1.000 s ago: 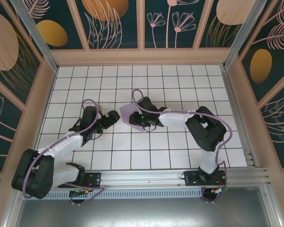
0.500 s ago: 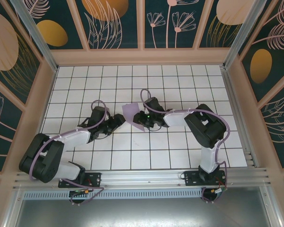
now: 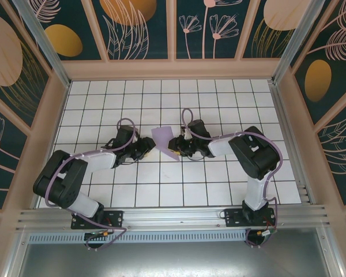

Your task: Fold a paper plane with a square sheet of paper (pick it up from the middle)

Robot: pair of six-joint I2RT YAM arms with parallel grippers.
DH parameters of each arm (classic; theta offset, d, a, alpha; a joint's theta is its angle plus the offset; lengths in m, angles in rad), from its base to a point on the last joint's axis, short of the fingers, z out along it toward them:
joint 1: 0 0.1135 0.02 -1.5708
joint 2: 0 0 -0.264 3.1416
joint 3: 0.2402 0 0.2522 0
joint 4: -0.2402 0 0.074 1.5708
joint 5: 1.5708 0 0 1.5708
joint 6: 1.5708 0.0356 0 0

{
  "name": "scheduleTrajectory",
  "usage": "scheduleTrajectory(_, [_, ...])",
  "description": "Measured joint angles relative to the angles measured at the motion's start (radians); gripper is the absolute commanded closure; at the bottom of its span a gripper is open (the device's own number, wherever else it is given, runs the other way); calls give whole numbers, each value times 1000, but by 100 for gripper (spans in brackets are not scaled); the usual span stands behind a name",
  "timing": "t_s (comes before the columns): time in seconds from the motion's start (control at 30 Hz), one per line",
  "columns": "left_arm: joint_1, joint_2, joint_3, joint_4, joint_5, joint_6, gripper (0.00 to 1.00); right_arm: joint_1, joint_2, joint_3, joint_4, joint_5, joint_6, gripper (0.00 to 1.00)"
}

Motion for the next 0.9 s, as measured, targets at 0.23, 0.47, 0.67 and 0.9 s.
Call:
scheduleTrajectory(0.23, [-4,80,55,6,7,0,54,-3,0,-9,14,-19,0,64])
scheduleTrajectory(0.47, [-6,141,77,24,32,-1,57,-3,0,-11,17,-20,0,64])
scheduleTrajectory(0.67, [-6,167,84,76,82,-12,64,-3,0,-15,23,-22,-1,64])
scheduleTrajectory(0.9, [-9,204,90,110,112,-14,69,-7,0,-22,36,-32,-2,64])
